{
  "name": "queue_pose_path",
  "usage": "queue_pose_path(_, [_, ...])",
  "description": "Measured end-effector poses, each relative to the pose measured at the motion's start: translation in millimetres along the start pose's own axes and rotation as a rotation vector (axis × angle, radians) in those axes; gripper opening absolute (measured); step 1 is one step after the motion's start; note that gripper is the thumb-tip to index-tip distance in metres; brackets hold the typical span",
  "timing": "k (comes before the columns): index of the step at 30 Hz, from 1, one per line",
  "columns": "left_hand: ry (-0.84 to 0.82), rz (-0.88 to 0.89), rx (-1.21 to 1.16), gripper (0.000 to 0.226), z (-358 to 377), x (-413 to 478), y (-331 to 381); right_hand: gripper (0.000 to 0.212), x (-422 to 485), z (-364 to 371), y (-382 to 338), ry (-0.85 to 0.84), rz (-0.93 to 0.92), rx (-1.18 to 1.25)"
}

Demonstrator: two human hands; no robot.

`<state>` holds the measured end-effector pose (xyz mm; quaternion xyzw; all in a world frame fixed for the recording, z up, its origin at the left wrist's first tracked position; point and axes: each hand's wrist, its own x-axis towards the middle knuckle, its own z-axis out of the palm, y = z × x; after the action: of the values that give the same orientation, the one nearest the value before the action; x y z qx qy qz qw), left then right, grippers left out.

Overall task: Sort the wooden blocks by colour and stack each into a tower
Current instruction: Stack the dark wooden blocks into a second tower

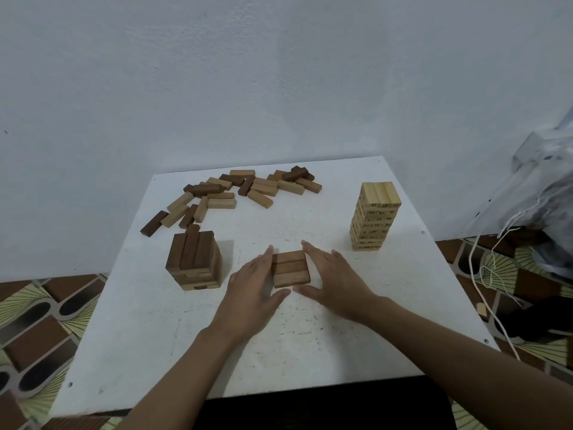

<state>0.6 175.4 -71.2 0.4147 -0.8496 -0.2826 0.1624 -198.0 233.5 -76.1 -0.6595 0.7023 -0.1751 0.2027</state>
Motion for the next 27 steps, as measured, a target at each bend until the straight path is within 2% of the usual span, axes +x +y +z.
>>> queue_pose_path(4, [0.005,0.013,-0.011,0.099,-20,17,5,0.104,10,-12,1,0.027,-0.015,0.023])
queue_pose_path(7, [-0.088,0.023,0.034,0.099,-28,31,7,0.104,17,-19,1,0.000,-0.050,-0.013])
queue_pose_path(12, [-0.173,0.051,0.103,0.071,-25,42,16,0.091,23,-24,1,-0.062,-0.101,-0.072])
queue_pose_path(19, [-0.228,0.050,0.132,0.060,-26,49,11,0.061,30,-29,0,-0.094,-0.162,-0.108])
queue_pose_path(27, [-0.279,0.098,0.232,0.049,-27,51,18,0.058,26,-29,-3,-0.095,-0.170,-0.088])
